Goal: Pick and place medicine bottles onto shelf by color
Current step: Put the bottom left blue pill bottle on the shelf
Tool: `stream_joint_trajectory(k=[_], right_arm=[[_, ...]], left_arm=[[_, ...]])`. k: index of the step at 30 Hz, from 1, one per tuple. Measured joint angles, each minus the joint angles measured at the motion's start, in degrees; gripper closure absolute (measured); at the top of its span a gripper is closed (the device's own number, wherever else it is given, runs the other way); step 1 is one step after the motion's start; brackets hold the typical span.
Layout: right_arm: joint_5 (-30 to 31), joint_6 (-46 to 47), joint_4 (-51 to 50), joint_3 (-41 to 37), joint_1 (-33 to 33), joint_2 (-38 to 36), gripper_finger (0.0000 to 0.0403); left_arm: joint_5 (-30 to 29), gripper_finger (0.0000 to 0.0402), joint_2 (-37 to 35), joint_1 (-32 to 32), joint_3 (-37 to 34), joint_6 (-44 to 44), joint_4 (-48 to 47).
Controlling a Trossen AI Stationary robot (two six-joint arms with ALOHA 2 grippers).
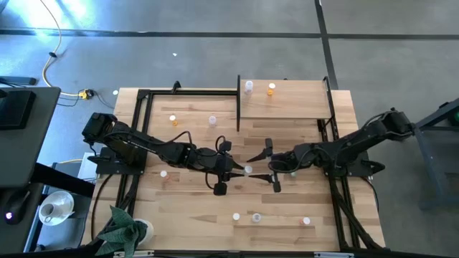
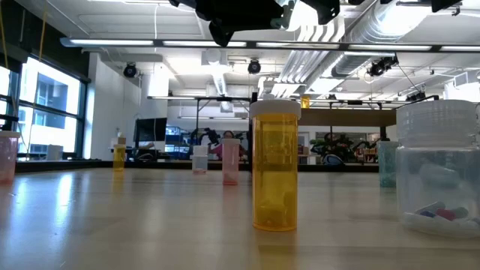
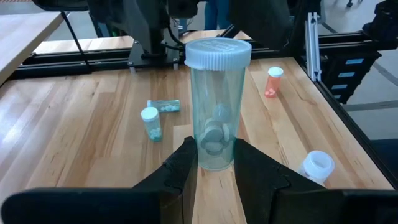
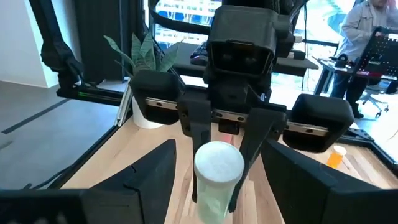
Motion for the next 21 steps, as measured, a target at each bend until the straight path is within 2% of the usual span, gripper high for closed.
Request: stream_joint_trajectory(k=[7,12,21], right_arm=[[-0.31,1.3,-0.57,0.0,-1.42,0.12,0.0175],[-0.98,1.15,-1.32,0.0,-1.54,0.12,0.0178],[0.15,1.12,-1.23,0.0,-1.56,0.12,0.0211]], left_arm=[[-0.3,0.0319,0.0,0.0,0.0,0.0,0.08],[-3.82,0.0319,0.02,0.0,0.0,-0.05,0.41],[-4.28,0.0319,0.02,0.17,0.0,-0.6,0.5]])
